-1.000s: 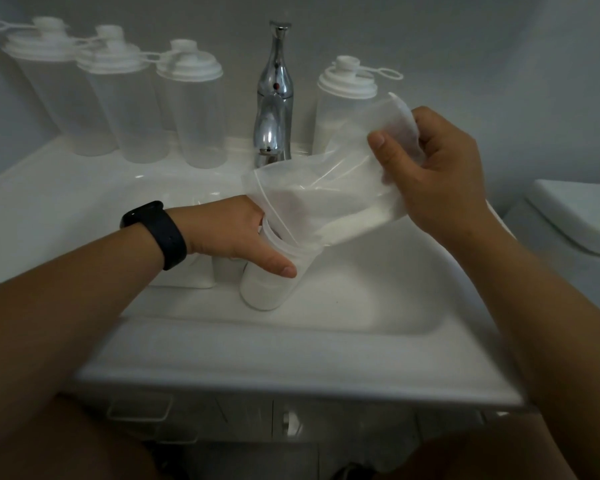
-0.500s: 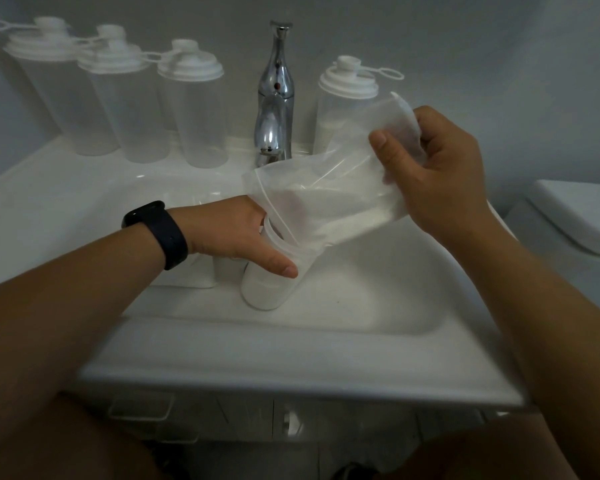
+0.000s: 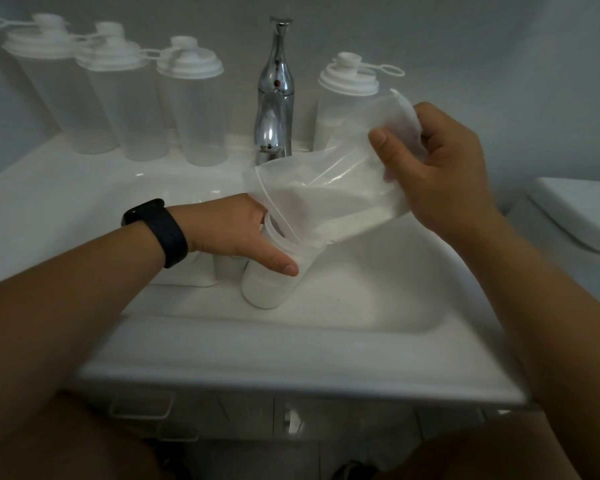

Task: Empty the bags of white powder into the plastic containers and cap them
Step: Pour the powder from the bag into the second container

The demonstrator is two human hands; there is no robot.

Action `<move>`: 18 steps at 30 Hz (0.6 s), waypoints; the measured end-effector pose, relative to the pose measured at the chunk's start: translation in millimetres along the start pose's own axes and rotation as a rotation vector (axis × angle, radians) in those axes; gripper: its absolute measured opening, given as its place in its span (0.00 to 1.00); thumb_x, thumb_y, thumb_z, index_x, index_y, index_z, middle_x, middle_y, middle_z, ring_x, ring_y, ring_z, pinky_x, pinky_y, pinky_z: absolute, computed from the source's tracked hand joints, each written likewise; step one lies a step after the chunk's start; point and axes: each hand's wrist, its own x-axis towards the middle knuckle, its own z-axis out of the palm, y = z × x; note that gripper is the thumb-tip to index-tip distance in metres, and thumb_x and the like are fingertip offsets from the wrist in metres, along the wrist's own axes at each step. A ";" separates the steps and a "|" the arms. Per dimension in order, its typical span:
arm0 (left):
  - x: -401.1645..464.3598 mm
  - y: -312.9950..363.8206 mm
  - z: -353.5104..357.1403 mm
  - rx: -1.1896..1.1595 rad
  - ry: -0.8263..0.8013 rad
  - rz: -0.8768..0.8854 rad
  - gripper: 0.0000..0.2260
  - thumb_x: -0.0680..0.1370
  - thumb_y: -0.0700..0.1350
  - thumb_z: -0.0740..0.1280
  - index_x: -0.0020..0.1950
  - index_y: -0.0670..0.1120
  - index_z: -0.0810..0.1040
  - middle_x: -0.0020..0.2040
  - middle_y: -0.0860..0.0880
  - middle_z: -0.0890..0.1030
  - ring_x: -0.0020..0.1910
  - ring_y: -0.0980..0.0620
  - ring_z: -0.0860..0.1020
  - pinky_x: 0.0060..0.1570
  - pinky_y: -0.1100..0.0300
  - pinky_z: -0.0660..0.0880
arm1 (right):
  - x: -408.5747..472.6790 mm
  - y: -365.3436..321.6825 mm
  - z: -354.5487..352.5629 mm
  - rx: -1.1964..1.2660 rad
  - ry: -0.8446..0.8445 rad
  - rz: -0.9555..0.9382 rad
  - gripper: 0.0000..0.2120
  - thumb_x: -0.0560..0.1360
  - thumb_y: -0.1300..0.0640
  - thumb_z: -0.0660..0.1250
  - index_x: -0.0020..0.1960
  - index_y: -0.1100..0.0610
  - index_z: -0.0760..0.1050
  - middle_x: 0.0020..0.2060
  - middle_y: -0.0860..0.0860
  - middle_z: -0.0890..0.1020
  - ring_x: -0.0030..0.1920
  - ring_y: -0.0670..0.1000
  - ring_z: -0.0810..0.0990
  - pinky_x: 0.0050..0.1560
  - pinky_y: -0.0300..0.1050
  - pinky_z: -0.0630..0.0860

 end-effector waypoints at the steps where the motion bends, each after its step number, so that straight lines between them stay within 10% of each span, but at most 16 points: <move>1: -0.4 0.6 -0.1 -0.007 0.000 0.006 0.25 0.69 0.47 0.81 0.56 0.65 0.74 0.48 0.80 0.77 0.52 0.78 0.75 0.49 0.82 0.67 | 0.0 0.2 0.5 -0.011 -0.009 0.005 0.16 0.80 0.51 0.70 0.47 0.66 0.77 0.35 0.54 0.80 0.33 0.39 0.77 0.35 0.30 0.70; 18: -0.5 3.4 0.2 -0.022 0.008 0.023 0.27 0.63 0.56 0.80 0.59 0.66 0.74 0.54 0.75 0.79 0.57 0.73 0.77 0.54 0.79 0.70 | -0.7 1.7 0.4 0.008 0.000 0.001 0.15 0.81 0.52 0.70 0.48 0.66 0.77 0.35 0.51 0.79 0.33 0.38 0.77 0.36 0.29 0.70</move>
